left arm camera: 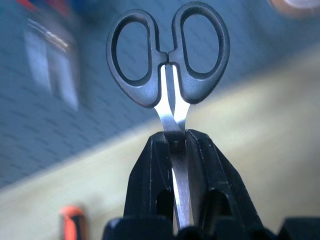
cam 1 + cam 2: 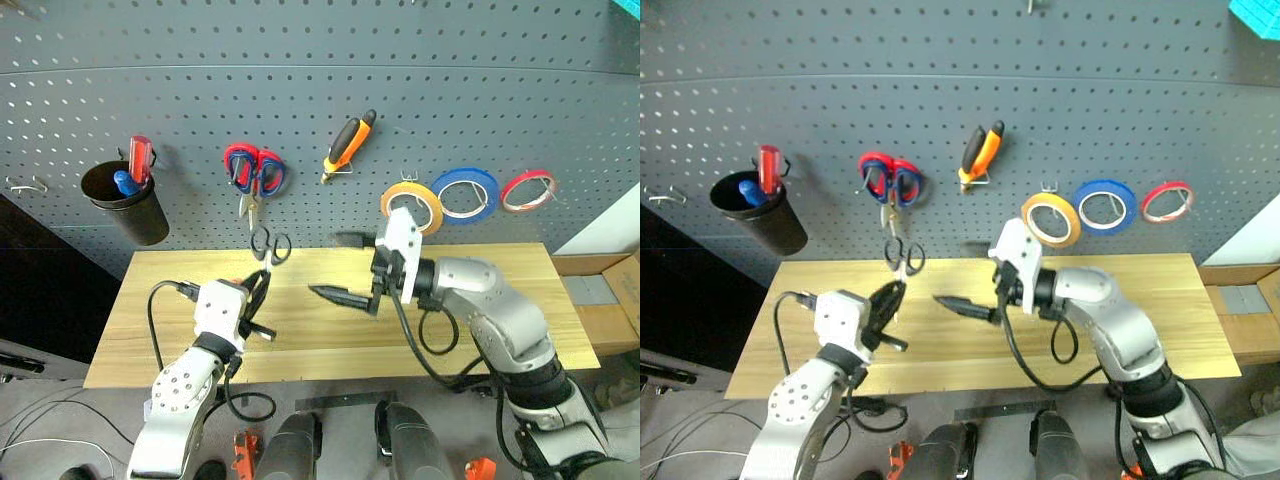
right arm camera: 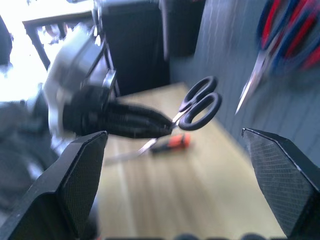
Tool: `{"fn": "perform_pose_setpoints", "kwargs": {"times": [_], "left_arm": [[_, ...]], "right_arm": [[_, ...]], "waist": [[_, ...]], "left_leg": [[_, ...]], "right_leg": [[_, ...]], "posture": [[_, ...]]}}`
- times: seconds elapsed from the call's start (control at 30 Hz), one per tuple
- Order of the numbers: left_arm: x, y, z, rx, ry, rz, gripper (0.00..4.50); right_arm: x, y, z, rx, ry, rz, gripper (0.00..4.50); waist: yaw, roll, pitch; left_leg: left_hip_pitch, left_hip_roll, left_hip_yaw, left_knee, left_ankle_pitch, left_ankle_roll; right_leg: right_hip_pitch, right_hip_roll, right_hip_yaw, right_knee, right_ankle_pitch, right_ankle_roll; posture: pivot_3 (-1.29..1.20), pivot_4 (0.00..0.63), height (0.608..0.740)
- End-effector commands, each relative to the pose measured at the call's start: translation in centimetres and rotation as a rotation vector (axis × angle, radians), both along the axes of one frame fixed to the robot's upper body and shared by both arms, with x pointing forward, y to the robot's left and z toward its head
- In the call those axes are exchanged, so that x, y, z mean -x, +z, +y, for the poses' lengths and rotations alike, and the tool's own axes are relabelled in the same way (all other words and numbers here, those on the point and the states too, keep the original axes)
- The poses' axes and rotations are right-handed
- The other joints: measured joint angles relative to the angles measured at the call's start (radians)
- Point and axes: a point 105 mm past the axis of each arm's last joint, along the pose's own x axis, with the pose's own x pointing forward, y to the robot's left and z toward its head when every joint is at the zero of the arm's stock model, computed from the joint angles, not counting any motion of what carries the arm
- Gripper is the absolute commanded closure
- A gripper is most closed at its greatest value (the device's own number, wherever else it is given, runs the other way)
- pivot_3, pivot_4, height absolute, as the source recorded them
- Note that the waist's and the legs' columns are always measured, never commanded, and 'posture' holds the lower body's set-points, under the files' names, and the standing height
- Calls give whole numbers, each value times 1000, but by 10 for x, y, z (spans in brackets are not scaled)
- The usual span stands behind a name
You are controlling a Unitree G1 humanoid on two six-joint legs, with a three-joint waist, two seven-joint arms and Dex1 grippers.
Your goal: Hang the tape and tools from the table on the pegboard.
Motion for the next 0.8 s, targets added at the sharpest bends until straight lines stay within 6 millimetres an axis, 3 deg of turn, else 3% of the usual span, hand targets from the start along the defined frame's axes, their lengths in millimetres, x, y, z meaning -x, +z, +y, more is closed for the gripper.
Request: {"fn": "perform_pose_setpoints", "kwargs": {"times": [0.03,0.13,0.23,0.6,0.8], "left_arm": [[-13,47,5,33,67,-206,4397],[-18,67,2,35,66,-278,4397],[-20,72,0,27,62,-301,4397],[-11,49,2,53,69,-211,4397],[-10,49,3,43,92,-214,4397]], "right_arm": [[1,20,2,-32,15,-80,0],[-1,25,3,-38,25,-99,0],[-4,29,5,-42,27,-115,0],[-5,26,7,-20,37,-126,0],[-4,23,8,-4,50,-123,0]], "waist": [[7,-1,0],[7,-2,-2],[3,-2,-2],[1,-2,-2],[1,-2,-2]], "left_leg": [[-1,0,-1,0,0,0],[0,-2,0,2,1,-1],[-1,-2,1,1,2,-3],[0,-1,0,0,2,-3],[0,-1,0,1,2,-4]], "right_leg": [[0,0,-1,0,0,0],[1,0,1,-1,2,2],[0,0,2,-1,2,2],[0,1,2,0,3,1],[0,2,2,0,3,1]], "posture": [[-10,209,740],[-8,199,740],[-3,196,740],[-5,198,740],[2,195,740]]}}
